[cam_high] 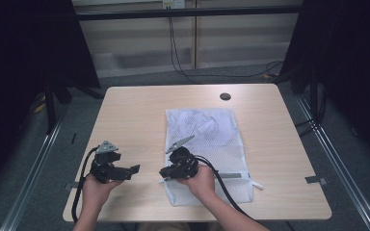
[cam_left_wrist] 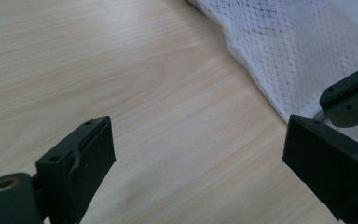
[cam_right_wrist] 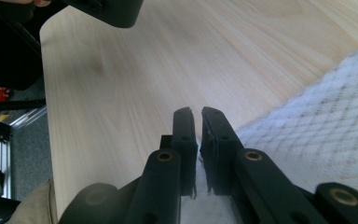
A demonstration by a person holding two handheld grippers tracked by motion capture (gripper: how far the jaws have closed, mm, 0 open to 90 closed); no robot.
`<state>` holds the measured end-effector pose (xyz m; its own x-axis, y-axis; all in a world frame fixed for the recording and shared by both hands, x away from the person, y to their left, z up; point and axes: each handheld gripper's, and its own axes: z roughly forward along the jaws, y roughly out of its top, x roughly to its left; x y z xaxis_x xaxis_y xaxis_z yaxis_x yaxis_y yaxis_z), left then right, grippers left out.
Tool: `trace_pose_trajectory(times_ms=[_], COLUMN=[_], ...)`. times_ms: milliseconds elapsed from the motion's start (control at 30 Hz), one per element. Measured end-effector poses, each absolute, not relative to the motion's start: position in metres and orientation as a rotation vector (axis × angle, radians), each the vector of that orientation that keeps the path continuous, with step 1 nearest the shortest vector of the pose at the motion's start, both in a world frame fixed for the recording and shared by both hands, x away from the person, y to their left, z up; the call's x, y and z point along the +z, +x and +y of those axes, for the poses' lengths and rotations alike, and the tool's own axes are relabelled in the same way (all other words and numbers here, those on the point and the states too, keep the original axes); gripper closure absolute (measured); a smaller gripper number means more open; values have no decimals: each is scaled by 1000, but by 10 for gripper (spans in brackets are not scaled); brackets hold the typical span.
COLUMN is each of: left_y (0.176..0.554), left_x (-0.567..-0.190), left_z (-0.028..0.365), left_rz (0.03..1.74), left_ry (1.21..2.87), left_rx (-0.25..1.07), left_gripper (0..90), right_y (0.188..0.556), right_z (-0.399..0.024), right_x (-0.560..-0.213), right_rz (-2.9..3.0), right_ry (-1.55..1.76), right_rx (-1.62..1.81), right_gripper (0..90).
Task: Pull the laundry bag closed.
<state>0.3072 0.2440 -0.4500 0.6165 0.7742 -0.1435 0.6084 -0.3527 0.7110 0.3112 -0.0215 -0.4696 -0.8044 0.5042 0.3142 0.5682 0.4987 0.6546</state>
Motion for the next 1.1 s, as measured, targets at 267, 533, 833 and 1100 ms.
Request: trace_pose_trajectory(times_ms=[267, 533, 833, 1100], left_y=[308, 307, 307, 307], left_x=[-451, -451, -451, -450], left_z=[244, 245, 245, 245], left_rz=[1085, 1089, 1086, 1090], left_ry=[2079, 2077, 2084, 2081], left_rx=[272, 277, 276, 278], left_gripper=[87, 86, 86, 86], right_y=[307, 303, 303, 300], right_z=[-7, 3, 0, 2], right_x=[-483, -493, -487, -484], right_rz=[-2702, -2847, -2809, -2776], right_ry=[-887, -781, -805, -787], right_rx=[-1170, -1098, -1128, -1170], right_gripper=[711, 784, 852, 743])
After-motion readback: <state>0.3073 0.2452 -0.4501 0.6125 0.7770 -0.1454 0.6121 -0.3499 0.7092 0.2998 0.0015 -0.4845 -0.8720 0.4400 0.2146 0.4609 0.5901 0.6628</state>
